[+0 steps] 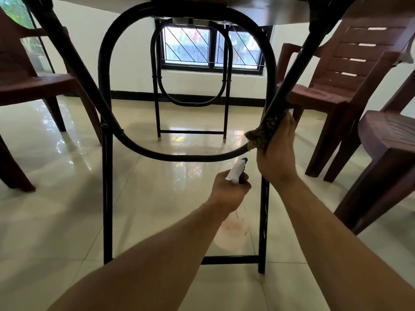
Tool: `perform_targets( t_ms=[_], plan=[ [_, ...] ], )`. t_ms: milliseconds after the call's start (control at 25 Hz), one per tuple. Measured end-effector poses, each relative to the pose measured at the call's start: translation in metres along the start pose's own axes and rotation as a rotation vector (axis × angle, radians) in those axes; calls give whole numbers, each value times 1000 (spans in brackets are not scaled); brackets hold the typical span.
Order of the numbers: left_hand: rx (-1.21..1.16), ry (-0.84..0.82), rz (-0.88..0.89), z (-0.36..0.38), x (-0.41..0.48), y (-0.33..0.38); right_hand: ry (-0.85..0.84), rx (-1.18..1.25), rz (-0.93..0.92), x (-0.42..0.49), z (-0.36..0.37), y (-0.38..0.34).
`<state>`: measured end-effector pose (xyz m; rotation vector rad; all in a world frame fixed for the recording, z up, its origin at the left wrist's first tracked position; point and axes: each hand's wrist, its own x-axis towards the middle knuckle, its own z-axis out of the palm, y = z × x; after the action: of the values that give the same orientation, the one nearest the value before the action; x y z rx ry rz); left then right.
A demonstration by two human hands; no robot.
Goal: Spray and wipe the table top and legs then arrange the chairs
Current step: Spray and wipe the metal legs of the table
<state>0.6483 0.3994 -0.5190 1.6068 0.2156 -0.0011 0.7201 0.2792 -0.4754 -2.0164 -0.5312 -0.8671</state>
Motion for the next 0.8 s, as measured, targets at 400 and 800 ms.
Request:
perform_targets(
  t_ms=[400, 800],
  plan=[
    [2, -51, 42, 3, 10, -4, 199, -295, -42, 3, 3, -10],
    [62, 28, 41, -10, 9, -14, -170, -689, -71, -25, 5, 12]
  ],
)
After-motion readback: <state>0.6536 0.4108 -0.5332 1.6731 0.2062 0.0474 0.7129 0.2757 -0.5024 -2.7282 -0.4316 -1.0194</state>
